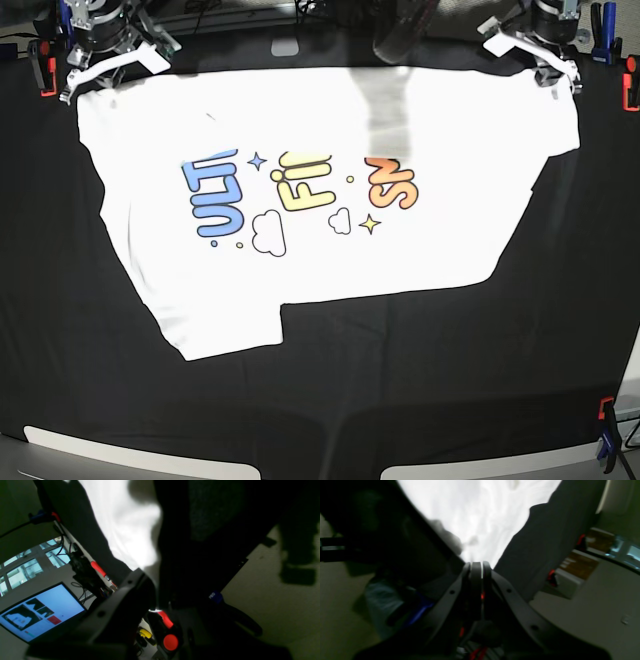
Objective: Layout the t-shirt on the table in an organized manner, then fold the t-shirt properly
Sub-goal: 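Hold the collar corners with both grippers and drag the shirt further, then release the collar and raise both grippers off the shirt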
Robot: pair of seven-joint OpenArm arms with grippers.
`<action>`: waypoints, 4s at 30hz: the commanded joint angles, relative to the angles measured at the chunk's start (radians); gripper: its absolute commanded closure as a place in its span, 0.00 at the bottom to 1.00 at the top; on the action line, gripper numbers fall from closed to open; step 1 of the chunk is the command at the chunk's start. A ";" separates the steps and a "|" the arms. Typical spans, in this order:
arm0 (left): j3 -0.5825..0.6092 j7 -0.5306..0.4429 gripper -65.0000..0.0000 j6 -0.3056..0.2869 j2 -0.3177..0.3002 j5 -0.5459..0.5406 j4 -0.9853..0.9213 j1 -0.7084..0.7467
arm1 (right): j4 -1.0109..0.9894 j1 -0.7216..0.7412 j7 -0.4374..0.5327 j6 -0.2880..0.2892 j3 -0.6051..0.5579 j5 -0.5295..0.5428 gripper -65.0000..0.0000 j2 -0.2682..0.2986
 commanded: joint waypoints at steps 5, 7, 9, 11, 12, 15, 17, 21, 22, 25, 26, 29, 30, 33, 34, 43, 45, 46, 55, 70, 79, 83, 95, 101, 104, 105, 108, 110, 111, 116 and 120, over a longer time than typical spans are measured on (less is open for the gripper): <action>-0.004 0.012 1.00 0.027 -0.014 0.016 0.014 0.006 | 0.011 -0.003 0.045 0.001 0.004 0.062 0.72 0.011; -0.004 0.024 1.00 0.027 -0.014 0.016 0.014 0.006 | 0.011 -0.003 0.090 0.001 0.004 0.061 0.62 0.011; -0.004 0.031 1.00 0.027 -0.014 0.016 0.014 0.006 | 0.011 -0.003 0.138 0.002 0.004 0.058 0.61 0.011; -0.004 0.030 1.00 0.027 -0.014 0.016 0.014 0.006 | 0.011 0.000 0.169 0.011 0.004 0.059 0.62 0.011; -0.004 0.030 1.00 0.027 -0.014 0.016 0.014 0.005 | 0.011 0.000 0.175 0.031 0.004 0.057 0.62 0.011; -0.004 0.029 1.00 0.027 -0.014 0.017 0.014 0.005 | 0.008 0.000 0.179 0.090 0.004 0.029 0.62 0.011; -0.004 0.030 1.00 0.027 -0.014 0.017 0.014 0.005 | -0.011 0.010 0.192 0.090 0.004 0.006 0.62 0.011; -0.004 0.030 1.00 0.027 -0.014 0.017 0.014 0.005 | -0.097 0.059 0.218 0.101 0.004 0.006 0.62 0.011; -0.004 0.030 1.00 0.027 -0.014 0.017 0.014 0.005 | -0.117 0.070 0.229 0.105 0.004 0.006 0.62 0.011; -0.004 0.030 1.00 0.027 -0.014 0.017 0.014 0.005 | -0.164 0.101 0.270 0.114 0.004 0.006 0.62 0.011; -0.004 0.030 1.00 0.027 -0.014 0.017 0.014 0.005 | -0.175 0.111 0.271 0.126 0.004 0.006 0.62 0.011; -0.004 0.029 1.00 0.027 -0.014 0.017 0.014 0.005 | -0.202 0.135 0.273 0.131 0.002 0.006 0.62 0.011; -0.004 0.029 1.00 0.027 -0.014 0.017 0.014 0.005 | -0.206 0.146 0.279 0.131 -0.001 0.006 0.62 0.011; -0.004 0.027 1.00 0.027 -0.014 0.017 0.014 0.005 | -0.208 0.148 0.309 0.131 -0.001 0.006 0.62 0.011; -0.004 0.026 1.00 0.027 -0.014 0.017 0.014 0.005 | -0.208 0.147 0.314 0.131 -0.001 0.006 0.64 0.011; -0.004 0.027 1.00 0.027 -0.014 0.016 0.014 0.006 | -0.208 0.146 0.276 0.140 -0.070 0.004 0.70 0.014; -0.004 0.026 1.00 0.027 -0.014 0.016 0.014 0.005 | -0.208 0.146 0.212 0.144 -0.116 -0.026 0.70 0.020; -0.004 0.026 1.00 0.027 -0.014 0.017 0.014 0.005 | -0.208 0.146 0.204 0.144 -0.133 -0.042 0.70 0.020; -0.004 0.019 1.00 0.027 -0.014 0.017 0.014 0.005 | -0.214 0.147 0.238 0.145 -0.169 -0.015 0.70 0.019; -0.004 0.019 1.00 0.027 -0.014 0.016 0.014 0.003 | -0.357 0.272 0.238 0.058 -0.326 -0.149 0.97 -0.024; -0.004 0.030 1.00 0.027 -0.014 0.018 0.016 0.008 | -0.336 0.259 0.053 -0.028 -0.484 -0.350 1.00 -0.006; -0.004 0.031 1.00 0.027 -0.014 0.027 0.048 0.037 | -0.288 0.217 0.004 -0.031 -0.502 -0.374 1.00 0.021; -0.004 0.080 1.00 0.027 -0.015 0.096 0.116 0.086 | -0.234 0.138 -0.036 -0.034 -0.494 -0.417 1.00 0.121; -0.006 0.100 1.00 0.027 -0.015 0.096 0.116 0.086 | -0.234 0.138 -0.037 -0.039 -0.425 -0.412 1.00 0.164; -0.006 0.101 1.00 0.027 -0.014 0.095 0.116 0.086 | -0.234 0.138 -0.023 -0.039 -0.404 -0.409 1.00 0.169; -0.006 0.101 1.00 0.027 -0.014 0.095 0.116 0.086 | -0.233 0.138 -0.019 -0.039 -0.405 -0.409 1.00 0.169; -0.006 0.102 1.00 0.027 -0.014 0.095 0.116 0.086 | -0.233 0.138 -0.016 -0.041 -0.419 -0.409 1.00 0.166; -0.006 0.101 1.00 0.027 -0.014 0.086 0.116 0.086 | -0.233 0.138 -0.015 -0.041 -0.438 -0.409 1.00 0.166; -0.006 0.102 1.00 0.027 -0.014 0.065 0.116 0.086 | -0.233 0.138 -0.012 -0.041 -0.451 -0.404 1.00 0.166; -0.006 0.157 0.68 0.034 -0.013 -0.073 0.116 0.083 | -0.233 0.138 0.006 -0.042 -0.524 -0.353 0.74 0.154; -0.006 0.302 0.62 0.100 -0.012 -0.080 0.116 0.081 | -0.233 0.138 0.006 -0.092 -0.566 -0.400 0.68 0.140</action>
